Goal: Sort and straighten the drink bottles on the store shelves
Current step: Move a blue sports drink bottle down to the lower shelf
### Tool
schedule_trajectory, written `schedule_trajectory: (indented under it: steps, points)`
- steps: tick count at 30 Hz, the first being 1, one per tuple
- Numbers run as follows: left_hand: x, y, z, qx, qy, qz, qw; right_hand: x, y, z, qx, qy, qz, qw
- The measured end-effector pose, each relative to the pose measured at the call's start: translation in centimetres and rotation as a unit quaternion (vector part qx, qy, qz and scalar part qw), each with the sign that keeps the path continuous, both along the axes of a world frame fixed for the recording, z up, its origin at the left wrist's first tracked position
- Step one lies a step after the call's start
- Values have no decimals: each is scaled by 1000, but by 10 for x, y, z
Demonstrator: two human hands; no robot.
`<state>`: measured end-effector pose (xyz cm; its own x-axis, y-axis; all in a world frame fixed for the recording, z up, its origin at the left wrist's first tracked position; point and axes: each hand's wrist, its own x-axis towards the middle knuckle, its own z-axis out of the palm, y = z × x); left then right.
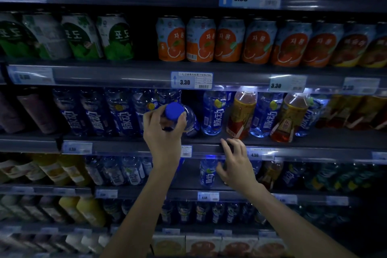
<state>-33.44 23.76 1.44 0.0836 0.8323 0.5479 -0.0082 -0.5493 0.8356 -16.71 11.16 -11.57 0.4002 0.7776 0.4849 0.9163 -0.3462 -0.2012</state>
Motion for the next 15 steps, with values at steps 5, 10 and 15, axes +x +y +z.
schedule_trajectory:
  steps: [5,10,15]
  points:
    - [6,13,11,10,16,-12,1000,0,0,-3,7,8,-3,1000]
    - [16,23,14,-11,18,-13,1000,0,2,-5,9,13,-8,1000]
    - [25,24,9,-32,9,-3,999,-1,3,-6,7,19,-12,1000]
